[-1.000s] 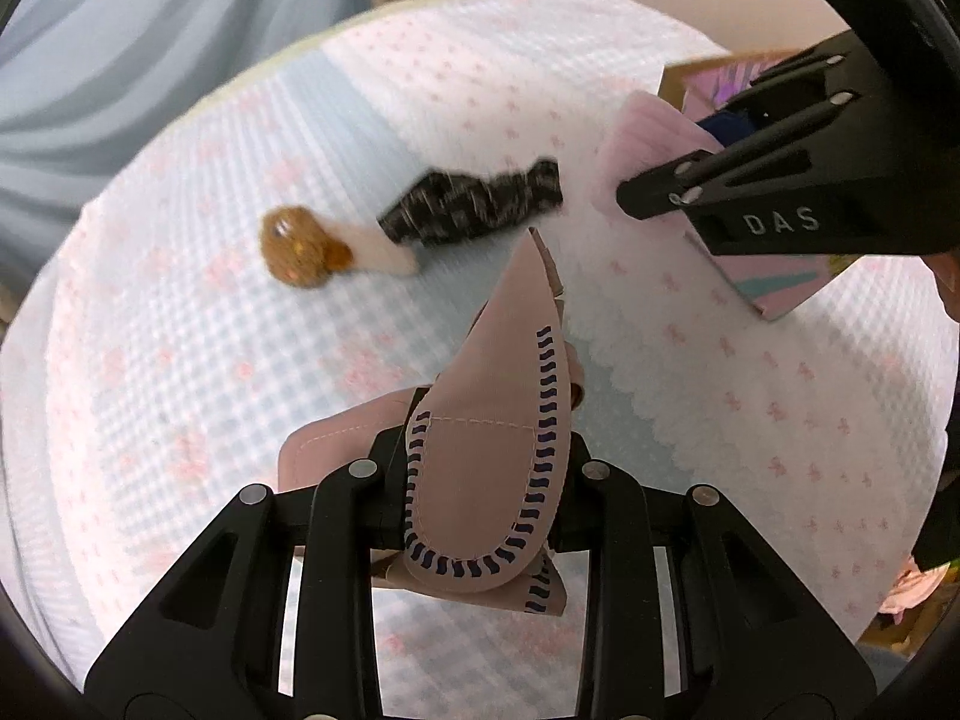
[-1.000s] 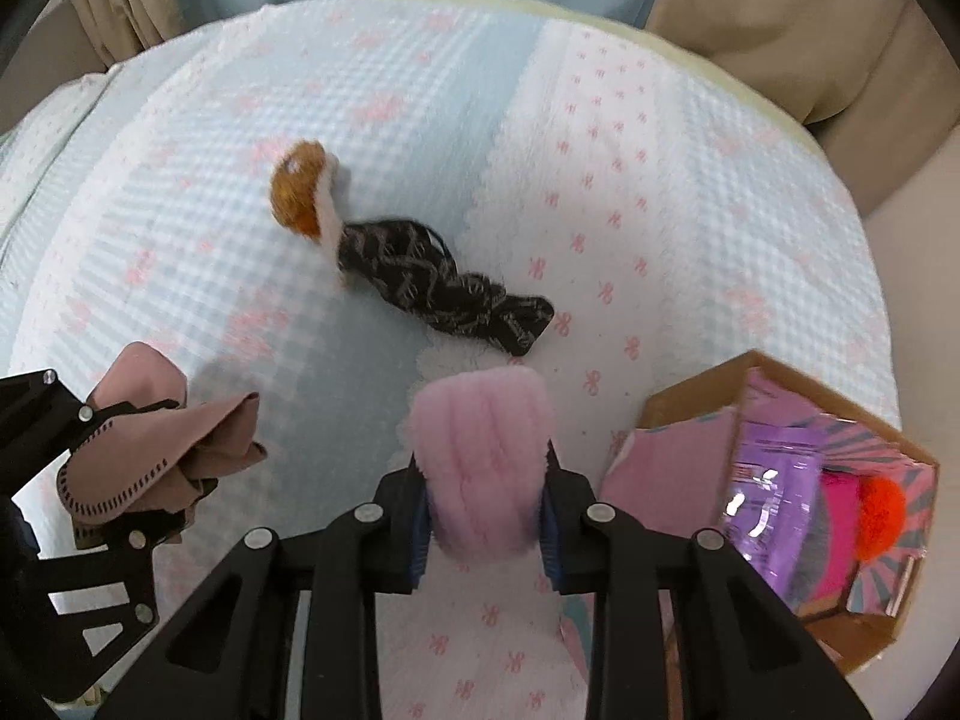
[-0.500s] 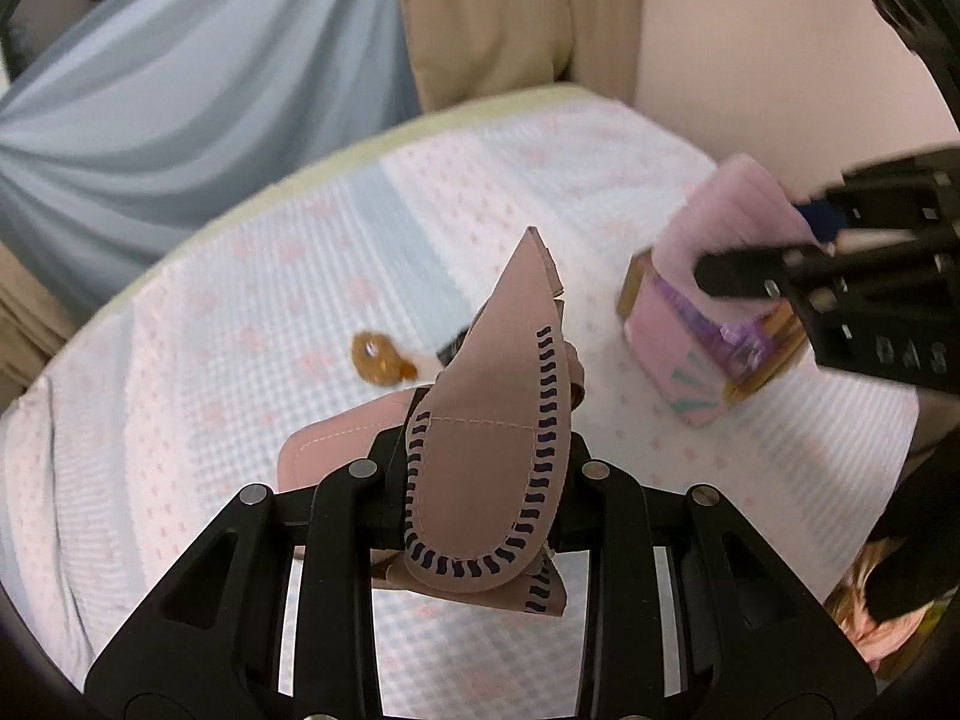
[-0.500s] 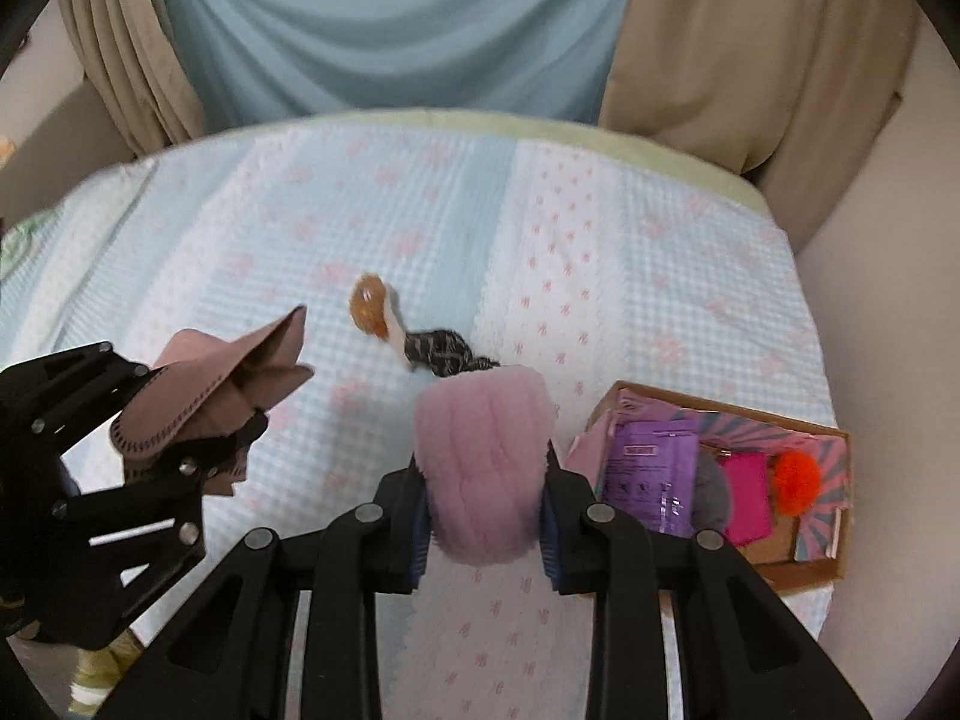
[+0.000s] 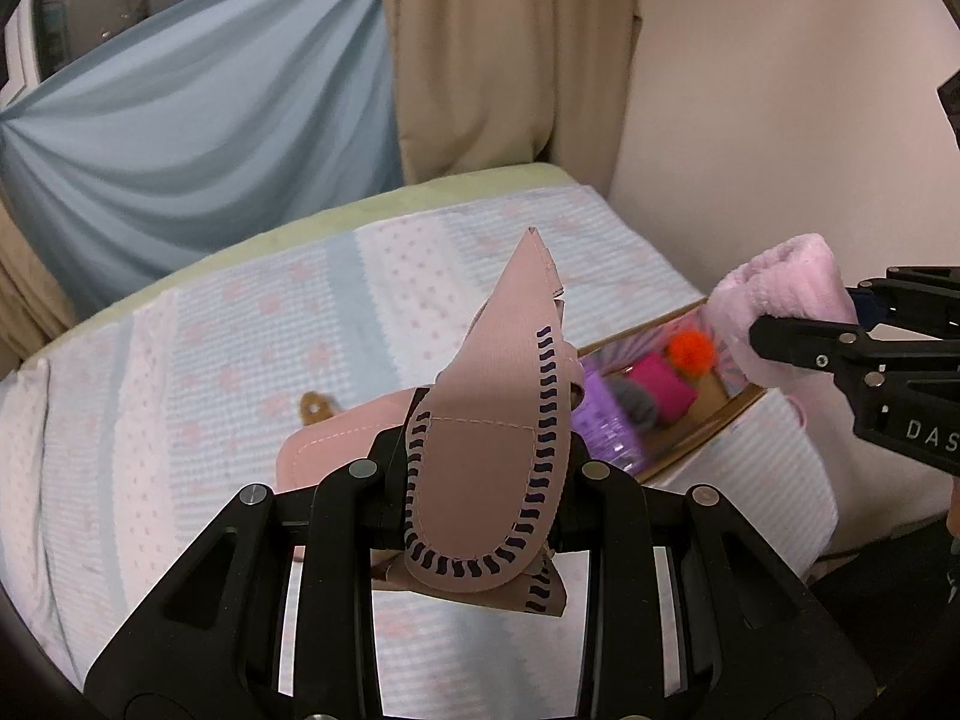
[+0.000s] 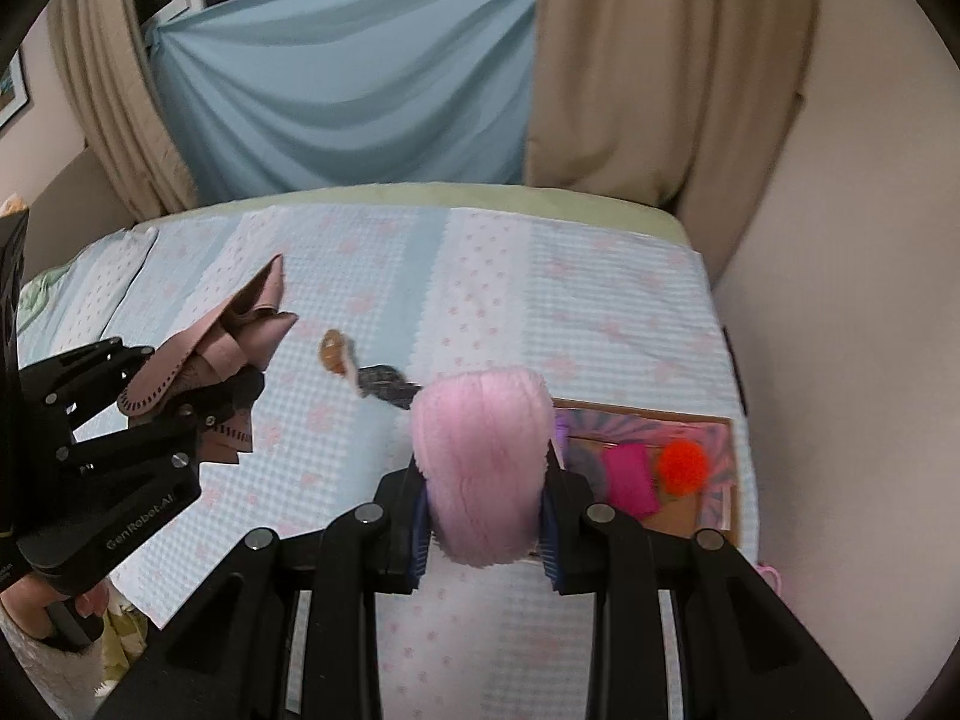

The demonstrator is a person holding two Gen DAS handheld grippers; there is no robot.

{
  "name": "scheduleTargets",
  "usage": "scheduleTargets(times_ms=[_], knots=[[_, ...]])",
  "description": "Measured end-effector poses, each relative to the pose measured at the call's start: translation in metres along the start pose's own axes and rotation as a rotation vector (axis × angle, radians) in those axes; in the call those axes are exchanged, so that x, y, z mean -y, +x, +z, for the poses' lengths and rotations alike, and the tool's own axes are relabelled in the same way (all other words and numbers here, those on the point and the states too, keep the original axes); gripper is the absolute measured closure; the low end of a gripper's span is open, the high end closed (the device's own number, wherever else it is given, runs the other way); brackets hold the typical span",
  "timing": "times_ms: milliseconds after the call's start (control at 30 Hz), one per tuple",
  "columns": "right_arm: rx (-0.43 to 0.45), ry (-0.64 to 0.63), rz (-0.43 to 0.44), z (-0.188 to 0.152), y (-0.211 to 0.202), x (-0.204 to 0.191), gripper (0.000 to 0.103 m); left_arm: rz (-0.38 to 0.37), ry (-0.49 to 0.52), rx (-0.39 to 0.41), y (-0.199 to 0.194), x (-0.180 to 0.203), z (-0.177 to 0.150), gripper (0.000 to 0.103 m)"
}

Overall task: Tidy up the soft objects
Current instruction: 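Carry slipper and pouch into the box and open both tools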

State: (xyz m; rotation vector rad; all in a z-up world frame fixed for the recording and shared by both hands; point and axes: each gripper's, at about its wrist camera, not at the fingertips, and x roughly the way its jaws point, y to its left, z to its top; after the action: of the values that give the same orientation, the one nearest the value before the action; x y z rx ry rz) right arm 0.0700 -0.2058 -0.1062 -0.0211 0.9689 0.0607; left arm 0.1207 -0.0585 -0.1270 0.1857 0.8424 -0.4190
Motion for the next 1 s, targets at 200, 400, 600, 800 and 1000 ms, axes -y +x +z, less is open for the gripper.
scheduleTargets(times_ms=[200,400,600,800,1000], knots=[[0.014,0.034,-0.011,-0.012,-0.014,0.056,0.076,-0.027,-0.028,0.005,0.012,0.052,0.018,0.077],[-0.011,0.07,-0.002,-0.018,-0.004,0.111,0.076,-0.034,-0.045,-0.016,0.04,0.091,0.032,0.077],[-0.083,0.167,0.082,-0.026,0.036,0.165,0.076,-0.108,-0.141,-0.083,0.084,0.108,0.038,0.077],[-0.154,0.255,0.113,-0.036,0.082,0.2,0.076,-0.116,-0.141,-0.17,0.137,0.126,0.037,0.077],[-0.23,0.285,0.091,-0.053,0.129,0.216,0.076,-0.172,-0.114,-0.26,0.196,0.151,0.033,0.077]])
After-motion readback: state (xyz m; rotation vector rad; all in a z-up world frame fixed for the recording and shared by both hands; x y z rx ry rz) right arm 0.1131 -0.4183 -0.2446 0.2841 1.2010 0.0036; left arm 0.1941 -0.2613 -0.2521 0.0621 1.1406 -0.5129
